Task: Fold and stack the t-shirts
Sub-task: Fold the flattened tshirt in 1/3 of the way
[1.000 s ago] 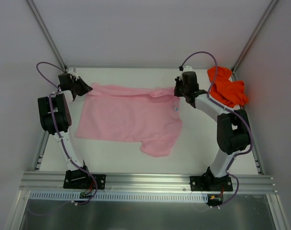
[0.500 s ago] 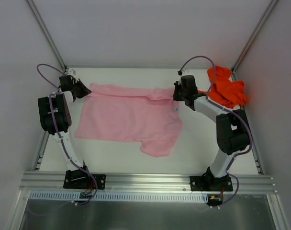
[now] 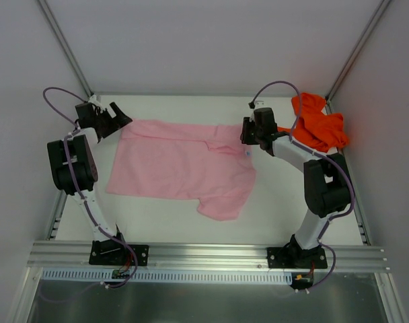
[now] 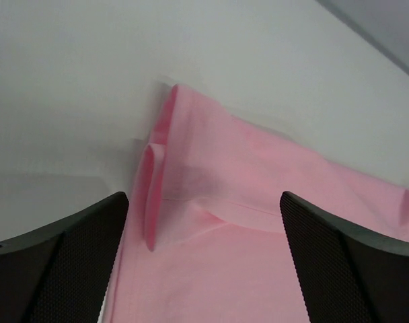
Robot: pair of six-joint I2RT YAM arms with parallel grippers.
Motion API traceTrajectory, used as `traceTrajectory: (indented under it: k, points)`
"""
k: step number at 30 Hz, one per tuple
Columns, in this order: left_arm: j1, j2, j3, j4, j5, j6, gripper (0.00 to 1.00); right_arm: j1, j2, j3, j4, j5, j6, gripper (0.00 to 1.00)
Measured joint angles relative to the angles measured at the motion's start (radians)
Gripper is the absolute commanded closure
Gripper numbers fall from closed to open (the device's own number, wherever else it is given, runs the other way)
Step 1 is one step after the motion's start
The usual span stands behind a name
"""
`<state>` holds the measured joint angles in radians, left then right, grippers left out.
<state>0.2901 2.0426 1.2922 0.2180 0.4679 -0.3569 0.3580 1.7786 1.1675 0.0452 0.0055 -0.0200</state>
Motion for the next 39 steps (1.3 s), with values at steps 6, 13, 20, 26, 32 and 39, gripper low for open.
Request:
traceTrajectory:
  k: [6,13,20,26,32,39]
  points:
    - [0.000,-0.128,-0.001,-0.014,0.043,0.010,0.01,0.002,-0.019,0.001,-0.042,-0.051,-0.016,0.18]
    - [0.000,-0.181,0.051,-0.106,0.047,0.010,0.04,0.003,-0.061,0.101,-0.140,-0.026,-0.025,0.12]
    - [0.000,-0.177,0.085,-0.269,-0.020,-0.026,0.16,0.003,-0.007,0.231,-0.179,-0.002,-0.006,0.16]
    - [-0.003,-0.139,0.087,-0.327,-0.060,-0.042,0.30,0.003,0.128,0.305,-0.250,0.018,0.021,0.23]
    - [-0.022,-0.074,0.094,-0.373,-0.078,-0.011,0.43,0.001,0.198,0.338,-0.317,0.051,0.043,0.28]
    - [-0.036,-0.048,0.098,-0.394,-0.075,0.042,0.50,-0.008,0.247,0.410,-0.334,0.055,0.044,0.30]
